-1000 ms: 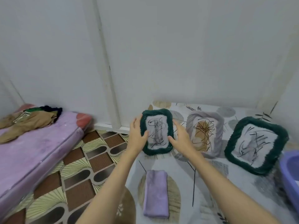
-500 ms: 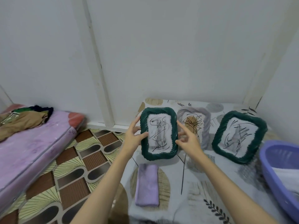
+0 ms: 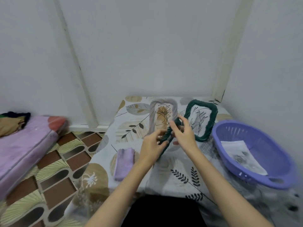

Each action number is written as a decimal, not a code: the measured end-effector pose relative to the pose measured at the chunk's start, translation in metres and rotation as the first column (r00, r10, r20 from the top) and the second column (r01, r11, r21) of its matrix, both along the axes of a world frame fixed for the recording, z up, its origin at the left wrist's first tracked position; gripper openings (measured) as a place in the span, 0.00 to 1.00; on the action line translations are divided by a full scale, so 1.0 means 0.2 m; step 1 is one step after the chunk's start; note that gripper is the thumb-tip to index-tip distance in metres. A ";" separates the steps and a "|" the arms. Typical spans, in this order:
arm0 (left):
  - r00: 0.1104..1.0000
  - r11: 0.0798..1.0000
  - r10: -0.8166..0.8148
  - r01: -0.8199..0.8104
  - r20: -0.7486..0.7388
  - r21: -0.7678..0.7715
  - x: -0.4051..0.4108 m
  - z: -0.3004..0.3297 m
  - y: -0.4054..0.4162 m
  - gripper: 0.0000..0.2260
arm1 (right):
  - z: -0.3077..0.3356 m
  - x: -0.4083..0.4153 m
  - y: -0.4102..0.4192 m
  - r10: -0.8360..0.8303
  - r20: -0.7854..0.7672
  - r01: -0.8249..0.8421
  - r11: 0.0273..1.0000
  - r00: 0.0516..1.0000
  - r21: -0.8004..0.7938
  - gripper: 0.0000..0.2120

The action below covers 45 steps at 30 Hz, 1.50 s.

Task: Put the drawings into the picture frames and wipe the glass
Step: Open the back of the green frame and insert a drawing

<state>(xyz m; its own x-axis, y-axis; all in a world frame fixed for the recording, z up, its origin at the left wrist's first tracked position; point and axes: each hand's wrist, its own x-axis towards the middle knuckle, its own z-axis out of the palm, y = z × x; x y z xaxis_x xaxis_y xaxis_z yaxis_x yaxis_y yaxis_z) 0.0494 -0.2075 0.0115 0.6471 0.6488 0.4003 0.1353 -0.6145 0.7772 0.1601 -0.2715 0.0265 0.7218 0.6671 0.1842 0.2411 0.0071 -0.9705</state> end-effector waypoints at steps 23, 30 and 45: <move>0.997 0.967 0.000 -0.021 -0.083 -0.254 0.08 -0.04 0.14 0.19 | -0.08 0.28 -0.21 0.165 -0.159 -0.186 0.974 0.973 -0.132 0.19; 0.996 0.999 -0.025 0.022 -0.086 -0.037 0.08 -0.05 0.17 0.17 | -0.09 0.26 -0.19 0.108 0.036 -0.100 0.977 0.993 -0.191 0.17; 0.992 0.986 0.118 -0.121 -0.033 -0.116 0.17 -0.16 0.25 0.08 | -0.19 0.30 -0.05 0.050 0.031 -0.042 0.975 0.998 -0.216 0.14</move>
<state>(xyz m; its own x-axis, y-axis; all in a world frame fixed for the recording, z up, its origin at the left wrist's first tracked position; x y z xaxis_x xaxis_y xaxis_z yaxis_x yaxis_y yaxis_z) 0.0824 -0.1566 -0.0198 0.5712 0.7636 0.3011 0.2231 -0.4975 0.8383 0.2192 -0.2821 -0.0116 0.6850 0.7263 0.0578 0.2804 -0.1895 -0.9410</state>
